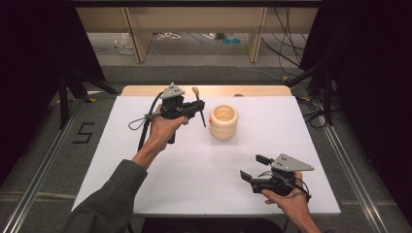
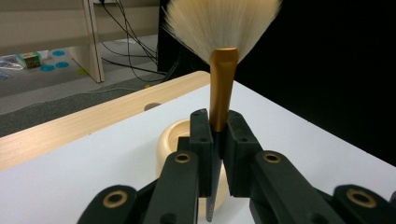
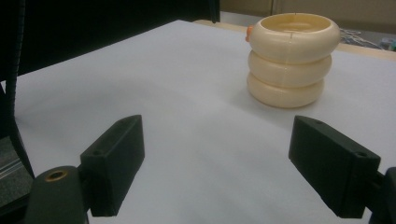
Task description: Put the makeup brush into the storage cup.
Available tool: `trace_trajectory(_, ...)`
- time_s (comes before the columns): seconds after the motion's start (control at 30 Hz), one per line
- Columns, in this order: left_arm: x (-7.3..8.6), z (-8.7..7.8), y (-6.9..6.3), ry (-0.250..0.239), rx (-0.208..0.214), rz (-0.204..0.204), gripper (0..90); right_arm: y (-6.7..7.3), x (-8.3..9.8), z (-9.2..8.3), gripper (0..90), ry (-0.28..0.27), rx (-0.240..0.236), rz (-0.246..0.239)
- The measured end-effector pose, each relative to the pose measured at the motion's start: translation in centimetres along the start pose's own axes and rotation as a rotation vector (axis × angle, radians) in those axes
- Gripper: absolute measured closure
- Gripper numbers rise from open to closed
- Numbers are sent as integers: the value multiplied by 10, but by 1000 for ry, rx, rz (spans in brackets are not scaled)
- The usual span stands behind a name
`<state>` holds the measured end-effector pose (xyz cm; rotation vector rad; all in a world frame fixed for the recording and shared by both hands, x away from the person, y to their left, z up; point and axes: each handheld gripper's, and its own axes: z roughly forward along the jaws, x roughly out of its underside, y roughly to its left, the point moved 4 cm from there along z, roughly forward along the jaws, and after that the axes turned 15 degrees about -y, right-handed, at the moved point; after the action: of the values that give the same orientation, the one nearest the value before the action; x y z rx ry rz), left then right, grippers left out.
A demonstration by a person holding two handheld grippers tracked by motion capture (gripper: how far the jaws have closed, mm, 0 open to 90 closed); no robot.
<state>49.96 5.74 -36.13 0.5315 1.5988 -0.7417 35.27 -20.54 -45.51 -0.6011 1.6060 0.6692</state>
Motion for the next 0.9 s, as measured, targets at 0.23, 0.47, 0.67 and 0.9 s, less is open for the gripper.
trace_trajectory(0.23, -5, 15, -1, -4, 0, 13, 833, 1, 1, -1, 194, 19, -5, 17)
trace_trajectory(0.47, -6, 28, -1, -1, -1, 7, 833, 0, 0, -1, 194, 6, -5, 1)
trace_trajectory(0.67, -9, 37, -1, -7, -3, 6, 833, 0, 0, -1, 195, 14, -7, 15)
trace_trajectory(0.9, -9, 43, 3, -3, -22, 3, 832, 1, 0, -1, 195, 13, -12, 23)
